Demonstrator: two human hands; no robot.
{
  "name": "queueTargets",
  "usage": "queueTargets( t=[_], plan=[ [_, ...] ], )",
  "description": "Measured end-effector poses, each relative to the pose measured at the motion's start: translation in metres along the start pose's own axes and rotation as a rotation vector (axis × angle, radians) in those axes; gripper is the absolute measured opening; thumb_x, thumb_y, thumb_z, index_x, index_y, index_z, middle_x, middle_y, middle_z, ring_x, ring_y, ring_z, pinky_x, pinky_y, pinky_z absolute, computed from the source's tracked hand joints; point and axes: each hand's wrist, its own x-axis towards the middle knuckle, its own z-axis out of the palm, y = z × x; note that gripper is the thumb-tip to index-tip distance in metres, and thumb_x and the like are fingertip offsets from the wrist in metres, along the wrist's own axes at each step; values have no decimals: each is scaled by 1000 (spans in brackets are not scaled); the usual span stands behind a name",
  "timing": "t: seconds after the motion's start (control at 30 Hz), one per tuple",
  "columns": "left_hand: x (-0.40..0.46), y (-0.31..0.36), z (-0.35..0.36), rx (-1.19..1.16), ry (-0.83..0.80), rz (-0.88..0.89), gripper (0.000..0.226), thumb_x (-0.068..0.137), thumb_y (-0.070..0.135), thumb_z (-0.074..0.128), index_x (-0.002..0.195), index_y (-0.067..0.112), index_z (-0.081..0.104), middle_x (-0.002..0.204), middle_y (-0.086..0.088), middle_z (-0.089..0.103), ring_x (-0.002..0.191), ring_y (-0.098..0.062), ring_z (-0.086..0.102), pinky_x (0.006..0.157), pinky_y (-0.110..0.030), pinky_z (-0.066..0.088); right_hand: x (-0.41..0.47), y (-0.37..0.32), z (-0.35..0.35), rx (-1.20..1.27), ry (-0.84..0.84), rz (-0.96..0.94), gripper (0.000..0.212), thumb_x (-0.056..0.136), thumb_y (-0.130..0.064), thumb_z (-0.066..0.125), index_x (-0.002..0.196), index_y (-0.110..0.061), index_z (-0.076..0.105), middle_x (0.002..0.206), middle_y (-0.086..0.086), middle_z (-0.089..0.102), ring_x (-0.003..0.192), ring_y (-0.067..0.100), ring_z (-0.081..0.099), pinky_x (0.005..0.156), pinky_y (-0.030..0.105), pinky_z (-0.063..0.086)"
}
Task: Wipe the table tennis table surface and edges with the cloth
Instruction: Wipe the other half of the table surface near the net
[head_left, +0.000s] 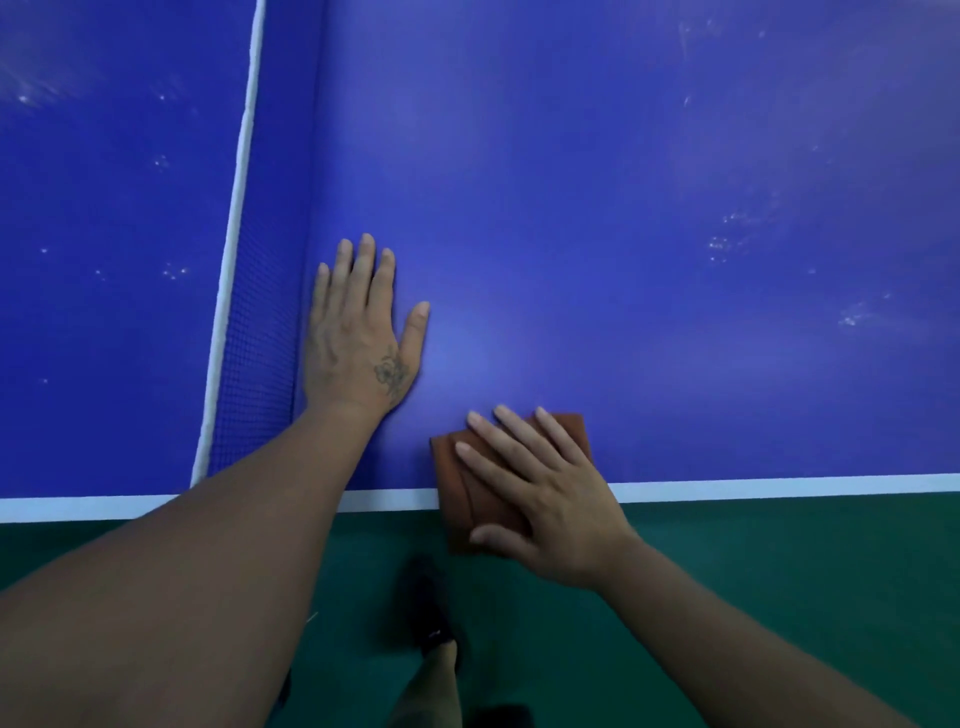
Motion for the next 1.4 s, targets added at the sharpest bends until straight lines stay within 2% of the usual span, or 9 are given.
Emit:
queueTargets(
  t=[0.3, 0.43, 0.57, 0.73, 0.93, 1.03, 1.1, 1.27, 1.4],
  plan=[
    [7, 35, -6, -114, 1, 11, 62, 111, 41, 38, 160, 5, 46, 172, -16, 35, 164, -35, 23, 135, -53, 11, -8, 38, -13, 127, 160, 250, 50, 108, -46, 49, 152, -25, 53, 167, -6, 35, 158, 19, 28, 122, 58, 31],
    [35, 65, 0, -198, -32, 23, 58, 115, 36, 41, 161, 2, 43, 172, -15, 35, 165, -32, 22, 135, -49, 11, 26, 69, -26, 175, 186, 260, 47, 108, -45, 47, 149, -24, 57, 166, -8, 37, 158, 18, 27, 125, 55, 27],
    [71, 103, 11, -248, -13, 29, 60, 114, 37, 42, 162, 1, 41, 172, -15, 35, 164, -31, 22, 136, -47, 12, 60, 110, -49, 382, 306, 379, 42, 108, -43, 43, 140, -22, 61, 163, -12, 42, 158, 13, 25, 130, 47, 17],
    [122, 169, 29, -258, -4, 27, 67, 110, 44, 39, 160, 0, 43, 170, -16, 37, 163, -34, 25, 135, -50, 14, 87, 199, -93, 579, 471, 511, 46, 107, -40, 44, 153, -40, 40, 157, -32, 36, 156, 2, 23, 130, 35, 13],
    [208, 239, 60, -193, 11, -18, 64, 112, 43, 43, 161, 1, 42, 172, -16, 35, 164, -33, 22, 135, -50, 11, 98, 353, -134, 635, 564, 588, 49, 105, -53, 41, 152, -39, 46, 152, -37, 43, 149, -1, 36, 127, 48, 25],
    [254, 260, 74, -104, 15, -86, 70, 112, 51, 42, 165, 6, 36, 176, -12, 26, 167, -29, 12, 136, -48, 4, 100, 434, -154, 676, 542, 651, 60, 102, -61, 39, 153, -30, 47, 151, -8, 58, 146, 25, 49, 121, 59, 34],
    [281, 268, 81, -41, 4, -132, 76, 111, 58, 35, 169, 9, 28, 179, -9, 19, 167, -27, 6, 136, -48, 0, 103, 482, -169, 628, 556, 725, 66, 99, -64, 39, 152, -26, 50, 147, 0, 62, 141, 31, 53, 117, 59, 39],
    [322, 280, 93, 76, -44, -197, 83, 108, 66, 29, 172, 14, 17, 181, -4, 8, 168, -24, -3, 135, -49, -3, 131, 568, -200, 479, 575, 739, 53, 104, -55, 40, 140, -21, 59, 136, 2, 69, 127, 30, 62, 111, 59, 43],
    [326, 279, 100, 121, 10, -201, 83, 106, 68, 28, 171, 16, 24, 180, -3, 14, 168, -24, 4, 136, -48, 2, 178, 611, -206, 443, 559, 704, 52, 106, -50, 43, 152, -26, 50, 153, 3, 57, 142, 29, 51, 117, 52, 39]
  ],
)
